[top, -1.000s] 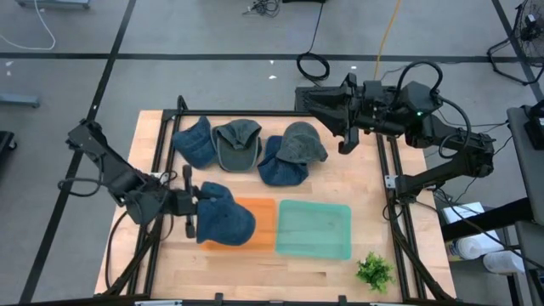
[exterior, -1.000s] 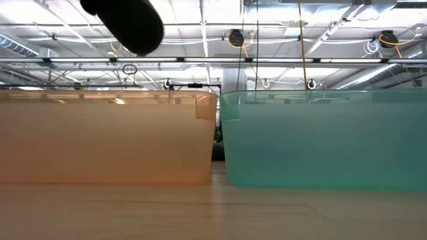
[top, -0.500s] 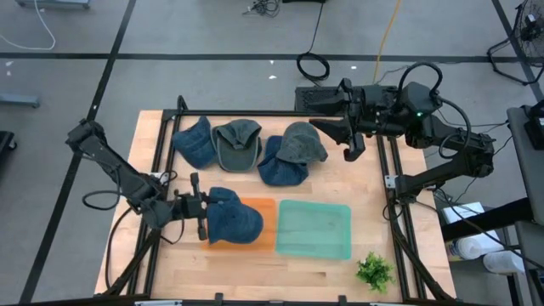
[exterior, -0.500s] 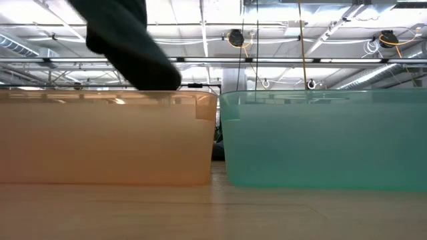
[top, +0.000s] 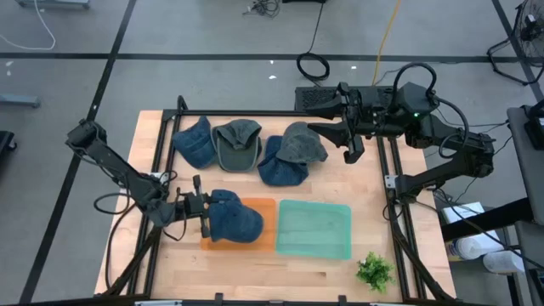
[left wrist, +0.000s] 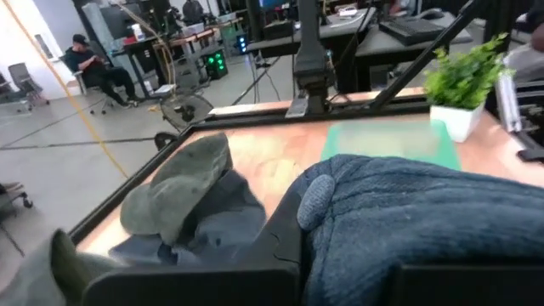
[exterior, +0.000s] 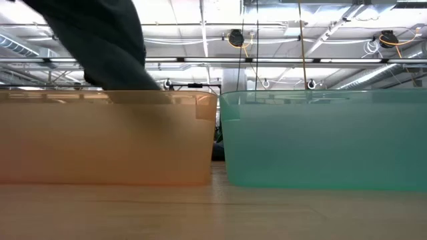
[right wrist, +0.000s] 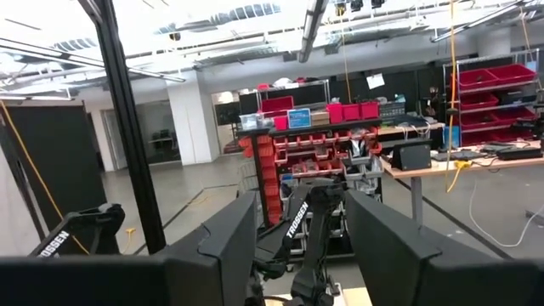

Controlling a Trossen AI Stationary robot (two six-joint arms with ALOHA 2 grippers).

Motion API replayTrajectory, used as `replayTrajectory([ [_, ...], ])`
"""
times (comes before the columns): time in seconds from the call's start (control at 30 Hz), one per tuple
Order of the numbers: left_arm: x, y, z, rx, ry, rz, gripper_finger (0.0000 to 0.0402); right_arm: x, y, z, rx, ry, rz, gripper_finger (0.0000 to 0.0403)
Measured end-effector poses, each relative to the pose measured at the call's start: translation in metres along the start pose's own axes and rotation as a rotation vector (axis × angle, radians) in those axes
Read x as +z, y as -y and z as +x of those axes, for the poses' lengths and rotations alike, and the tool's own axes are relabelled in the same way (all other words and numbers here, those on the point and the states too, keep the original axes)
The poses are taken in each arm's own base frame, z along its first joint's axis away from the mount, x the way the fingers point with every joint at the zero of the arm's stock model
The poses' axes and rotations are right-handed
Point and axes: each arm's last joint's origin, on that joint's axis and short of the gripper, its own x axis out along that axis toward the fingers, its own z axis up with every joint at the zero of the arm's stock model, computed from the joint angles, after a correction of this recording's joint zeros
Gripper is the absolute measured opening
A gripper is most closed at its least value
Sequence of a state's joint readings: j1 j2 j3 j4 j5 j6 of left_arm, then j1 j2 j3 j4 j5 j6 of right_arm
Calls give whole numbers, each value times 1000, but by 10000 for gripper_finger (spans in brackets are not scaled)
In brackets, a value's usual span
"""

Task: Pick & Place hat
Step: Put the right blue cap into the orange bin

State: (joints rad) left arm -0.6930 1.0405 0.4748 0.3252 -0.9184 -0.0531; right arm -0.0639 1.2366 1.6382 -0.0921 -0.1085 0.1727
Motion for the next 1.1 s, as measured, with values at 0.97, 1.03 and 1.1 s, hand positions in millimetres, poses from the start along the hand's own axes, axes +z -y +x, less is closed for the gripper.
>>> replayTrajectory([
  [0.97,-92,27,34,-32,-244,-199,5,-38,7,7,-23,-141,16,171],
  [1.03,-95,27,34,-31,-271,-223,5,-39,7,7,-23,-143,18,171],
  [1.1,-97,27,34,-35,-287,-236,5,-39,7,7,-23,-142,18,171],
])
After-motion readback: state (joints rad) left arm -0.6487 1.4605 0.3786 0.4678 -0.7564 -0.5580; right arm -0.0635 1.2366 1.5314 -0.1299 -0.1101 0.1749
